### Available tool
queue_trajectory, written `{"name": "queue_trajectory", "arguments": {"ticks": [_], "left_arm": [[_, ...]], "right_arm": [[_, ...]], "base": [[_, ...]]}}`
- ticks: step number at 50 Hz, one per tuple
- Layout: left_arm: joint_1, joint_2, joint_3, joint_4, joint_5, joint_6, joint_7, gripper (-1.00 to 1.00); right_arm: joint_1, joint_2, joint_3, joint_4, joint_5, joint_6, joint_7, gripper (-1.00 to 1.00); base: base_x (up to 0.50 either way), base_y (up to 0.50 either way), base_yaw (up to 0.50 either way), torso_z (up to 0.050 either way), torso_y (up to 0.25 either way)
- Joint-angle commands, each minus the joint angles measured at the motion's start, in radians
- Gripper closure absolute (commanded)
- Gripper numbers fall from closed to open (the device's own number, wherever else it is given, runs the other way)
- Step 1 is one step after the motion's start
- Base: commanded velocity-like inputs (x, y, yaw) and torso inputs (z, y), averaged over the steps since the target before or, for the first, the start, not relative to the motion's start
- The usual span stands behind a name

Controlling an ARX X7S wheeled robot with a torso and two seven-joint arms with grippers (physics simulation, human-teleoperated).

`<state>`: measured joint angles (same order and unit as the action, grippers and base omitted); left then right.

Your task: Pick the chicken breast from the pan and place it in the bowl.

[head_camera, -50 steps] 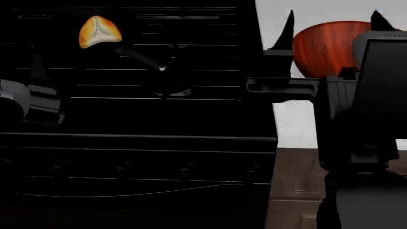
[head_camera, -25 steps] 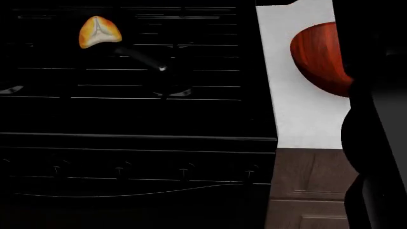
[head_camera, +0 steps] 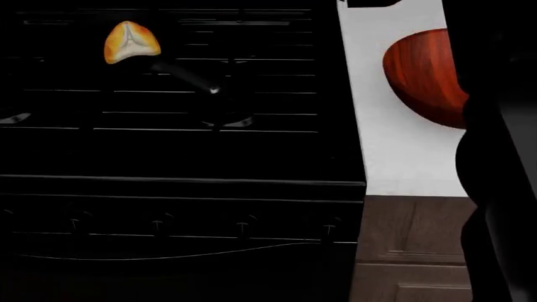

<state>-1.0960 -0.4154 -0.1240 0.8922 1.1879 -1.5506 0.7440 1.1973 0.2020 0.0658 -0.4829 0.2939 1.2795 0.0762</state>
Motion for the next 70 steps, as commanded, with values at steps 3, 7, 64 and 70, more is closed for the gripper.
{"name": "queue_trajectory", "arguments": {"ticks": [3,7,64,70], "left_arm": [[0.057,-0.047,-0.167,0.019,0.269,0.040,0.215,-1.00],[0.041,-0.037,-0.174,0.006,0.273,0.051,0.220,-1.00],[0.092,0.124,-0.252,0.013,0.077,0.190,0.083,-1.00],[0.060,0.124,-0.231,-0.011,0.099,0.187,0.102,-1.00]], "right_arm": [[0.004,-0.015,0.016,0.033,-0.011,-0.021,-0.013,-1.00],[0.007,-0.014,0.005,0.038,-0.018,-0.005,0.001,-1.00],[0.019,-0.007,0.022,0.025,0.036,0.049,0.014,-1.00],[0.020,-0.006,0.020,0.025,0.039,0.050,0.017,-1.00]], "base": [[0.00,0.00,0.00,0.000,0.000],[0.00,0.00,0.00,0.000,0.000],[0.06,0.21,0.00,0.000,0.000],[0.25,0.00,0.00,0.000,0.000]]}}
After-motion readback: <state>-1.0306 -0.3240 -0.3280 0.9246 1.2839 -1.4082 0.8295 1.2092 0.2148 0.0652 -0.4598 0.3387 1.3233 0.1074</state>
